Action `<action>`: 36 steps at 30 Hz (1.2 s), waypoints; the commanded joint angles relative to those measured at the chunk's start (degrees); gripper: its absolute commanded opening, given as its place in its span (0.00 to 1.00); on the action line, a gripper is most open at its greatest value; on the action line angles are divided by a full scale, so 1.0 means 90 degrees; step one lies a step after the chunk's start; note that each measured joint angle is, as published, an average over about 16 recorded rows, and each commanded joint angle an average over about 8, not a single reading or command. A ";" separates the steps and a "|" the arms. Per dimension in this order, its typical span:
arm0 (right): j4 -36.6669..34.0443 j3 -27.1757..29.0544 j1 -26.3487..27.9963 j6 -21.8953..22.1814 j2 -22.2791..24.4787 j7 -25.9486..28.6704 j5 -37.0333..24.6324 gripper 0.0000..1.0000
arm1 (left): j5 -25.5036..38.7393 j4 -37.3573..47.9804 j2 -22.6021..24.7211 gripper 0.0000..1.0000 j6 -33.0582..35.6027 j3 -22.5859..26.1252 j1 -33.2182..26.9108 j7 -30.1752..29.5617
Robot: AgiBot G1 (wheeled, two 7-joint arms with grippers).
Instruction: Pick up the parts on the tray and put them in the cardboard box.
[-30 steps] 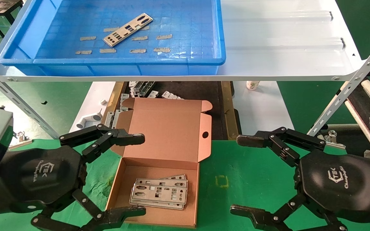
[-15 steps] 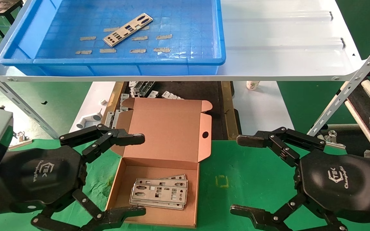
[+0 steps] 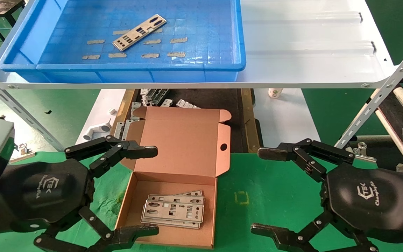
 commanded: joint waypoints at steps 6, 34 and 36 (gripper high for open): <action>0.0000 0.0000 0.0000 0.0000 0.0000 0.0000 0.0000 1.00 | 0.0000 0.0000 0.0000 1.00 0.0000 0.0000 0.0000 0.0000; 0.0000 0.0000 0.0000 0.0000 0.0000 0.0000 0.0000 1.00 | 0.0000 0.0000 0.0000 1.00 0.0000 0.0000 0.0000 0.0000; 0.0000 0.0000 0.0000 0.0000 0.0000 0.0000 0.0000 1.00 | 0.0000 0.0000 0.0000 1.00 0.0000 0.0000 0.0000 0.0000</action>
